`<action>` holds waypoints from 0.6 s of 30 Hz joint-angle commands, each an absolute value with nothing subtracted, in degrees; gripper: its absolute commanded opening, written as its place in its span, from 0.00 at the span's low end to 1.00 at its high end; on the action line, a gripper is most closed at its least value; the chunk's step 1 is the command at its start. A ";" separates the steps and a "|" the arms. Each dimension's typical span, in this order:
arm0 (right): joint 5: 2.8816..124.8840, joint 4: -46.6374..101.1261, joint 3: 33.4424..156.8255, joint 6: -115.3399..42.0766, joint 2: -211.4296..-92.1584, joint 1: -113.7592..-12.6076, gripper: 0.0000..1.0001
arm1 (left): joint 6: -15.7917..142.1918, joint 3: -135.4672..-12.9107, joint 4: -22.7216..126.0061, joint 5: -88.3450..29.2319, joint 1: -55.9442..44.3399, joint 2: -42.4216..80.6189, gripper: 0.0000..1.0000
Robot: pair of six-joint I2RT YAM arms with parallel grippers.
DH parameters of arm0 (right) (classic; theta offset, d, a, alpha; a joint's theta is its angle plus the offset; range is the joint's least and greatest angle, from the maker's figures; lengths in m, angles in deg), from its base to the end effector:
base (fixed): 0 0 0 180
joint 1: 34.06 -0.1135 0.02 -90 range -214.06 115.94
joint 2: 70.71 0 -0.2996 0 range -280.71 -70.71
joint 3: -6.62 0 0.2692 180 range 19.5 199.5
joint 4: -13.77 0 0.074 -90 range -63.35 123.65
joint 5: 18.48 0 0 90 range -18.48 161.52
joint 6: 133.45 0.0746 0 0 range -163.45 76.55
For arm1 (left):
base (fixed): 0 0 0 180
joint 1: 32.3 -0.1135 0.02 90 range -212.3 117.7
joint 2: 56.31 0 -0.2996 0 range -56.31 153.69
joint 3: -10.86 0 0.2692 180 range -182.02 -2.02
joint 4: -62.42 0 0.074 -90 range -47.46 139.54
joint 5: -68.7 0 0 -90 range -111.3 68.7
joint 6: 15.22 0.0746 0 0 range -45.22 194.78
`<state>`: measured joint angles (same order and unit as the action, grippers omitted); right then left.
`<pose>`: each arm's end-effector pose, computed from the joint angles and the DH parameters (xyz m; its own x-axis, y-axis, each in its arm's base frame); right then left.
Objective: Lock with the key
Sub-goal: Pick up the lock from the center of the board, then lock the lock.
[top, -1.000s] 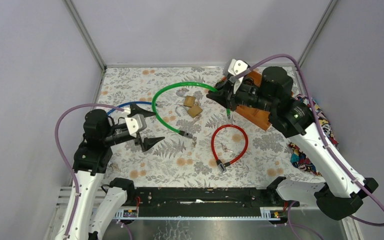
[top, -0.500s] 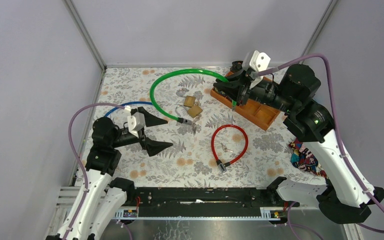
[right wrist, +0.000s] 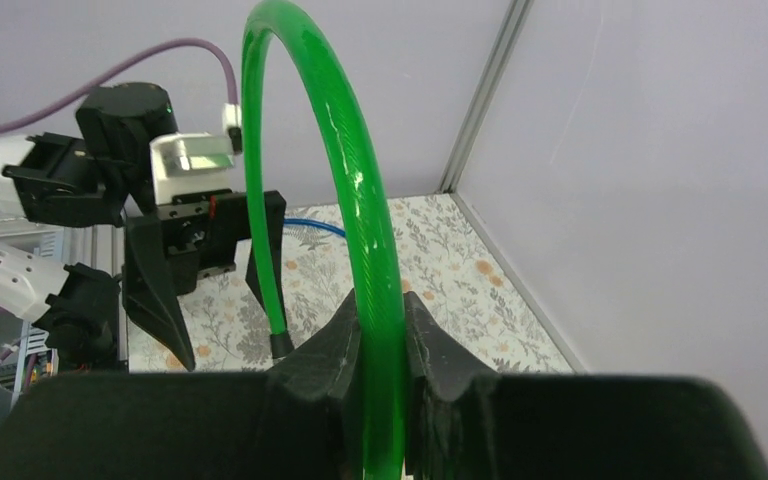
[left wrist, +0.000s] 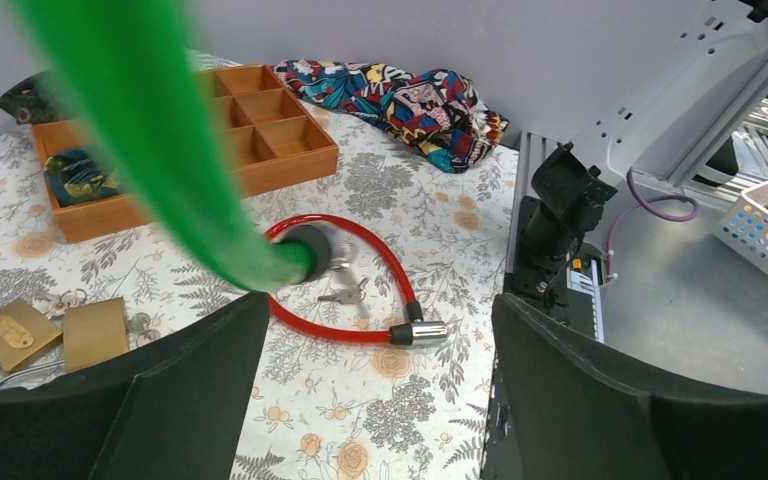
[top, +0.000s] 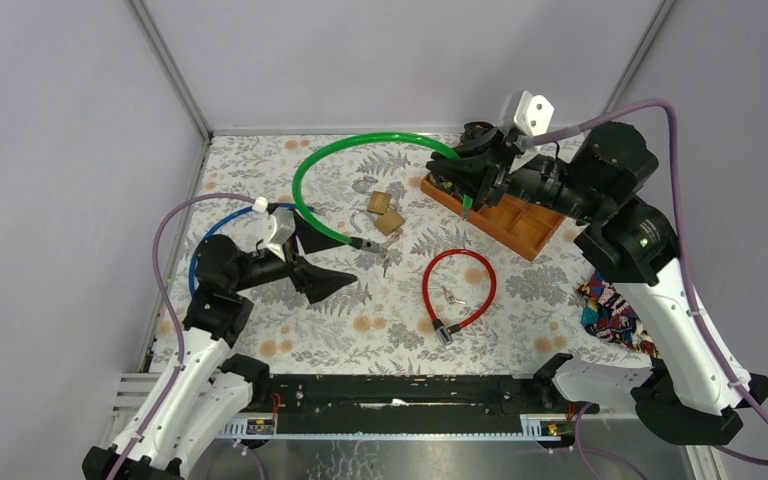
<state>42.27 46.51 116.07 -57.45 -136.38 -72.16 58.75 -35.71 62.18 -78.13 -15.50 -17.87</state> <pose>0.1565 0.1690 0.5994 0.3678 0.0201 -0.9297 -0.8521 0.4077 -0.3282 0.1404 -0.1076 0.3536 -0.1365 -0.1166 -0.9837 0.9512 0.2621 -0.1631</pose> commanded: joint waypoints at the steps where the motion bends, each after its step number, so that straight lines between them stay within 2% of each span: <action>1: 41.61 41.04 121.46 -56.94 -135.57 -72.00 0.00 | 63.57 -35.15 62.68 -75.63 -15.16 -16.92 0.89; 6: 42.86 42.56 121.96 -58.65 -135.40 -72.02 0.00 | 69.30 -34.28 62.94 -74.46 -15.16 -17.66 0.92; 13: 41.69 41.86 121.37 -57.36 -135.41 -71.96 0.00 | 55.58 -32.95 76.94 -76.46 -13.30 -16.12 0.92; 15: 41.56 41.85 121.28 -57.02 -135.58 -71.97 0.00 | 52.46 -31.99 79.64 -75.20 -11.23 -16.22 0.90; 18: 40.93 41.77 121.12 -56.58 -135.65 -72.02 0.00 | 50.02 -30.68 82.36 -71.88 -7.35 -16.59 0.79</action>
<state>41.92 47.25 119.24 -58.08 -136.29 -72.14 56.04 -32.24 72.87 -75.42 -11.22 -16.08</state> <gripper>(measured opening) 0.186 0.846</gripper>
